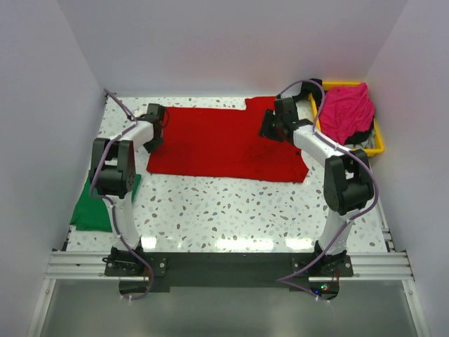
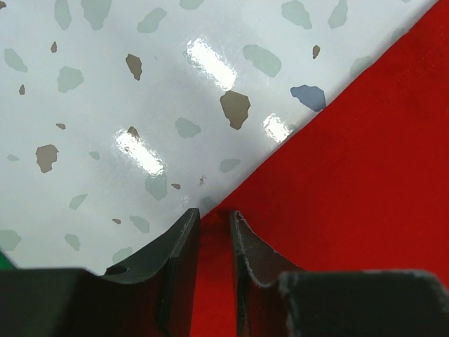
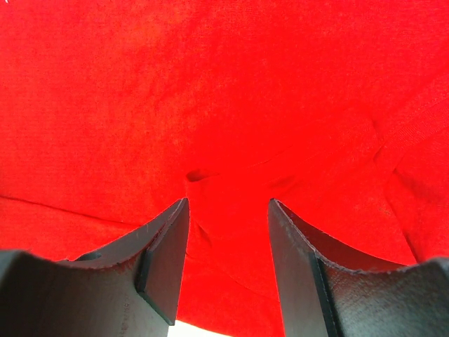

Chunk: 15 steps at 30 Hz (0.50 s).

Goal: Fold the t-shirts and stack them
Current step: Fold the tshirt

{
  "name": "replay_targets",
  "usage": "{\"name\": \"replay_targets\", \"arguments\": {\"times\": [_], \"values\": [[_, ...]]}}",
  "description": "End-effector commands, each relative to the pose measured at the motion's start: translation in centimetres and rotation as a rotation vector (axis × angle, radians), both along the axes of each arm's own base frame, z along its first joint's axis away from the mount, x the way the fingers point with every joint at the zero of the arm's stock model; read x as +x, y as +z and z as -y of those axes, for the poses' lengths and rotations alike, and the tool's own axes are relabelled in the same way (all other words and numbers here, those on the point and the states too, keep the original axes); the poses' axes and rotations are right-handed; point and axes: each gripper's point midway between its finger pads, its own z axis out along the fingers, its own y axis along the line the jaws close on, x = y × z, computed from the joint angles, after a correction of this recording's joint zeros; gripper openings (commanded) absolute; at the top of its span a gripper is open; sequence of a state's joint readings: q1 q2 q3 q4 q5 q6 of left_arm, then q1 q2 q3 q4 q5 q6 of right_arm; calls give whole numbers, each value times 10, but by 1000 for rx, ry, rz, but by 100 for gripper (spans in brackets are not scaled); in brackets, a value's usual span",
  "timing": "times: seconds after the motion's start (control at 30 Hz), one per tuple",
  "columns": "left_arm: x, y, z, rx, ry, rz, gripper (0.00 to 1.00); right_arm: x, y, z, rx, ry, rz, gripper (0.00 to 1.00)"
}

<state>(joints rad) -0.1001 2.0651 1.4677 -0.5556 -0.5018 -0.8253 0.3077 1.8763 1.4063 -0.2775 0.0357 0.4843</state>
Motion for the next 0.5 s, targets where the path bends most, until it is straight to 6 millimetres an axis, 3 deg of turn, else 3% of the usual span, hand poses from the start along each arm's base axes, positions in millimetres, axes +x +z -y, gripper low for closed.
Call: {"name": "replay_targets", "arguments": {"times": [0.0, 0.47], "values": [[11, 5, 1, 17, -4, 24, 28, 7, 10, -3, -5, 11, 37, 53], [5, 19, 0, 12, -3, 49, 25, 8, 5, -5, 2, 16, 28, 52]]}}
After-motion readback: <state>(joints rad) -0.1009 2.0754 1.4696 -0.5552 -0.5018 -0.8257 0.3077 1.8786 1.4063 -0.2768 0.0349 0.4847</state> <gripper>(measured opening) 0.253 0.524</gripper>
